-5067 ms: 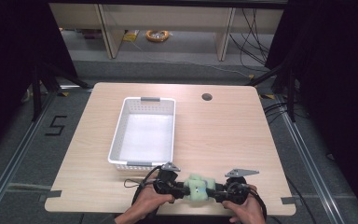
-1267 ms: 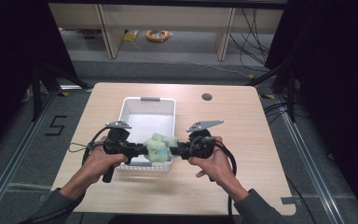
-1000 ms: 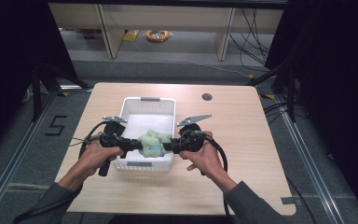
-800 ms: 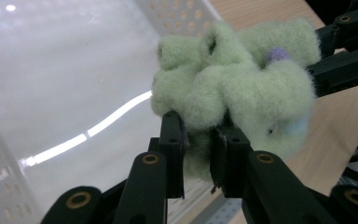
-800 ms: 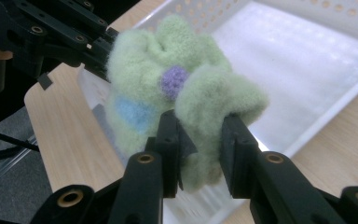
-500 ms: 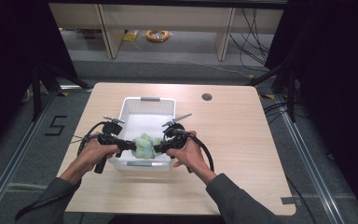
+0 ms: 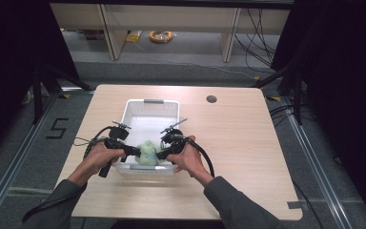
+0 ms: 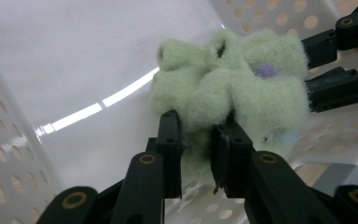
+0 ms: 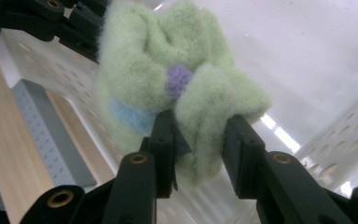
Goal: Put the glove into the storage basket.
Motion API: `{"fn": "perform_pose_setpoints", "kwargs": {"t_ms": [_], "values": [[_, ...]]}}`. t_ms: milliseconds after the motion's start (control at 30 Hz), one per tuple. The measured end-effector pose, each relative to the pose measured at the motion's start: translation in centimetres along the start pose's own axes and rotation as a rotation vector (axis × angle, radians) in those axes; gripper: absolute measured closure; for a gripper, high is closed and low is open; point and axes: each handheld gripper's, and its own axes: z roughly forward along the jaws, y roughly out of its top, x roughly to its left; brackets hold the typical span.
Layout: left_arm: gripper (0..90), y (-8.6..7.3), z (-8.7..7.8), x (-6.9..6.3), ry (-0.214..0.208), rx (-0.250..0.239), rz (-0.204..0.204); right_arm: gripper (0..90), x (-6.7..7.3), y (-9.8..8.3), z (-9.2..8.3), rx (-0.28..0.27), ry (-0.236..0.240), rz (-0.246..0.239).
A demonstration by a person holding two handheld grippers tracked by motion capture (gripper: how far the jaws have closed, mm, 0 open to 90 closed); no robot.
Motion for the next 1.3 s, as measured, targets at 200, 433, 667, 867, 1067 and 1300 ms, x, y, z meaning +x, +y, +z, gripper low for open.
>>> {"fn": "perform_pose_setpoints", "kwargs": {"t_ms": [200,433,667,867,1067,1300], "values": [[71.9,-0.1,0.8,0.1,0.026,0.041,0.013,61.7,0.3,0.3,0.6,0.036,-0.039,-0.032],[66.0,0.2,0.8,0.6,0.06,0.044,0.011,45.8,0.7,1.0,0.2,0.034,-0.078,-0.043],[58.8,0.6,0.3,0.2,0.099,-0.002,-0.007,45.3,0.7,1.4,-1.9,-0.015,-0.065,-0.035],[51.6,0.7,-0.7,-0.4,0.12,-0.042,0.006,43.7,0.1,1.2,-3.7,-0.061,-0.039,-0.039],[43.6,0.9,-2.3,-1.6,0.123,-0.117,0.005,39.8,-0.5,0.3,-5.2,-0.103,-0.058,-0.011],[38.3,0.1,-2.7,-3.6,0.112,-0.184,0.012,36.2,-1.7,-1.0,-7.1,-0.139,-0.021,-0.006]]}}
